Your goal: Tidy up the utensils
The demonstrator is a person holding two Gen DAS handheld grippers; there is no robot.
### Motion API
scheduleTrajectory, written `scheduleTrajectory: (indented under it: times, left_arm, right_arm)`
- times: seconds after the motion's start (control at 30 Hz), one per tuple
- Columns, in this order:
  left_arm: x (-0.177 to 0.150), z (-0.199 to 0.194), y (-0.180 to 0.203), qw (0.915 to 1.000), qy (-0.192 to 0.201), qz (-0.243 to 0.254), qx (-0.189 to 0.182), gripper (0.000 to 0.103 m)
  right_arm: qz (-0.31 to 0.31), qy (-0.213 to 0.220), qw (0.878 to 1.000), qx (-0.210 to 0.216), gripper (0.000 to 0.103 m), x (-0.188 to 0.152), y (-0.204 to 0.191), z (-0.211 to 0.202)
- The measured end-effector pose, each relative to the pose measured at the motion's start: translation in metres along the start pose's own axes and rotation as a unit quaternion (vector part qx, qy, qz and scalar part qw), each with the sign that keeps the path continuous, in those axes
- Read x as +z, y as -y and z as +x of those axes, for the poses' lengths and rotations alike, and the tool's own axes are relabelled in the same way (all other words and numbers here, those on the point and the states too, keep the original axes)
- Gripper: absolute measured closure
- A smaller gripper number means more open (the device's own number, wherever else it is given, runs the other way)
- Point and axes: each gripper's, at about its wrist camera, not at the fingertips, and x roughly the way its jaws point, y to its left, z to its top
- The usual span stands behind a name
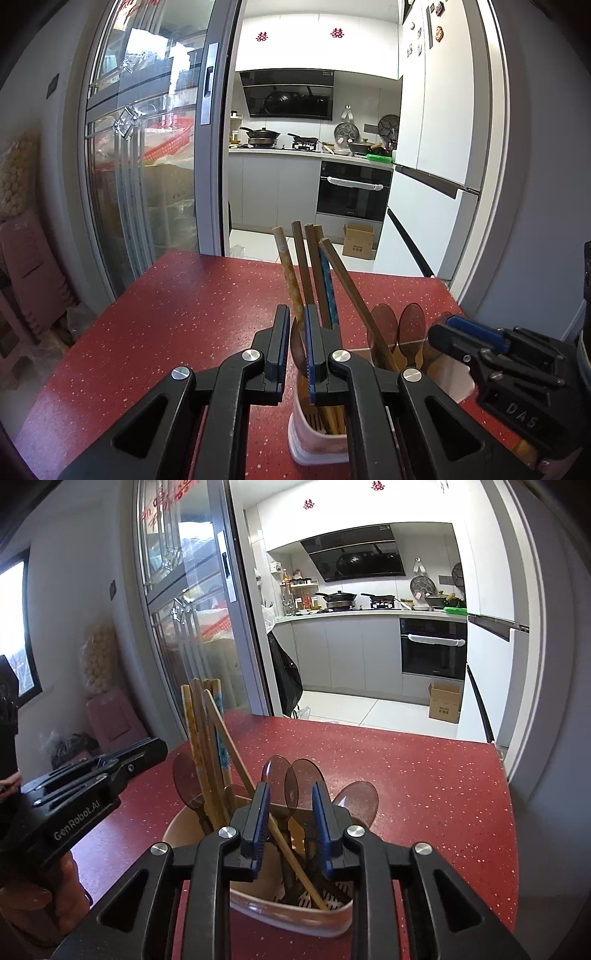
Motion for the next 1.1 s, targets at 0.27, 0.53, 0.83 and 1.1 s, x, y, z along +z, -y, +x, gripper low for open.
scheduleTrajectory:
  times: [0.27, 0.53, 0.83, 1.1]
  left_arm:
    - [-0.010, -0.017, -0.002, 0.9998, -0.019, 0.006, 0.001, 0.067]
    - [-0.026, -0.031, -0.012, 0.9992, -0.037, 0.001, 0.012, 0.066]
    - [-0.038, -0.043, -0.015, 0.9990, -0.042, 0.011, 0.010, 0.066]
    - [-0.044, -0.042, -0.018, 0.9984, -0.055, 0.011, 0.007, 0.066]
  right_arm:
    - [0.029, -0.013, 0.999, 0.009, 0.070, -0.005, -0.002, -0.019]
    - [0.032, -0.020, 0.999, 0.005, 0.064, -0.013, -0.009, -0.037]
    - [0.040, -0.036, 0.999, 0.002, 0.063, -0.023, -0.015, -0.042]
    - [0.054, -0.048, 0.997, -0.006, 0.063, -0.032, -0.014, -0.047]
